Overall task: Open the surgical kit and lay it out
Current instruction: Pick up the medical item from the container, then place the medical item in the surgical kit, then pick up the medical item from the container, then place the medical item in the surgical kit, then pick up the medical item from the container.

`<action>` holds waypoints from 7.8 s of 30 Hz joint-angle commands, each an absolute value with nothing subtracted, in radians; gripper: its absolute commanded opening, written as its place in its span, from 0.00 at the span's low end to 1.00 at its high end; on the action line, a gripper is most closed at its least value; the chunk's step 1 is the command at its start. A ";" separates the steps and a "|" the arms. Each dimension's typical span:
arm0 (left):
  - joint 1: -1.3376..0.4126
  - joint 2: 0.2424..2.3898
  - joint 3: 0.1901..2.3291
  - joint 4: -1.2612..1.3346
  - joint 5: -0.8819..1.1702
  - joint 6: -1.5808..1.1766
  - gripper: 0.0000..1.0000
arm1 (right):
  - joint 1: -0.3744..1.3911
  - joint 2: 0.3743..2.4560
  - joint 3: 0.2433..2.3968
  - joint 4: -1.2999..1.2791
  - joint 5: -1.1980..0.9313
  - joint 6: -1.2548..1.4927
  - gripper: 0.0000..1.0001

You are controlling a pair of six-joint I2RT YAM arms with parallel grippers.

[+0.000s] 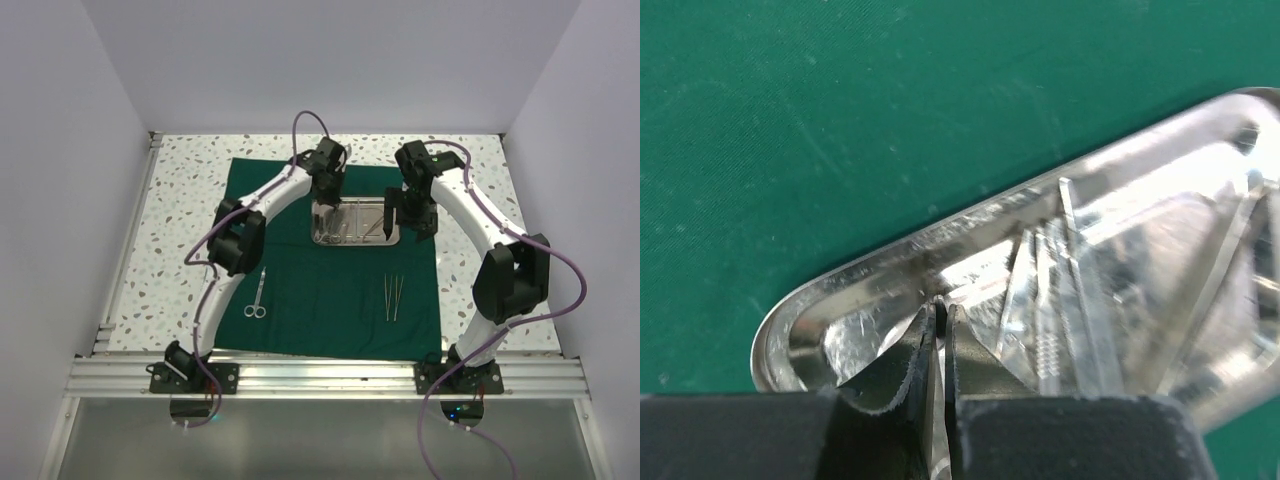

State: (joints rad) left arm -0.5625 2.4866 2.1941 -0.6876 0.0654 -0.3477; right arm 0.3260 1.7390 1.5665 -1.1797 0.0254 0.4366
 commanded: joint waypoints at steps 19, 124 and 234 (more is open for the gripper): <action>-0.520 1.989 1.970 -0.788 0.124 -0.374 0.00 | 0.321 1.712 1.559 -1.157 -0.043 0.410 0.73; -0.629 2.641 2.237 -0.841 -0.132 -0.387 0.20 | 0.305 1.657 1.471 -1.154 -0.032 0.440 0.73; -0.497 1.445 1.055 -0.718 -0.212 -0.439 0.82 | 0.419 2.649 2.430 -1.131 0.215 0.538 0.00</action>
State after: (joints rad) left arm -0.5125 1.4773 1.0618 -0.7212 -0.1913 -0.4522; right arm 0.4171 2.5931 2.4420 -1.1137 0.2012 0.5159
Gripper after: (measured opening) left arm 0.822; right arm 0.038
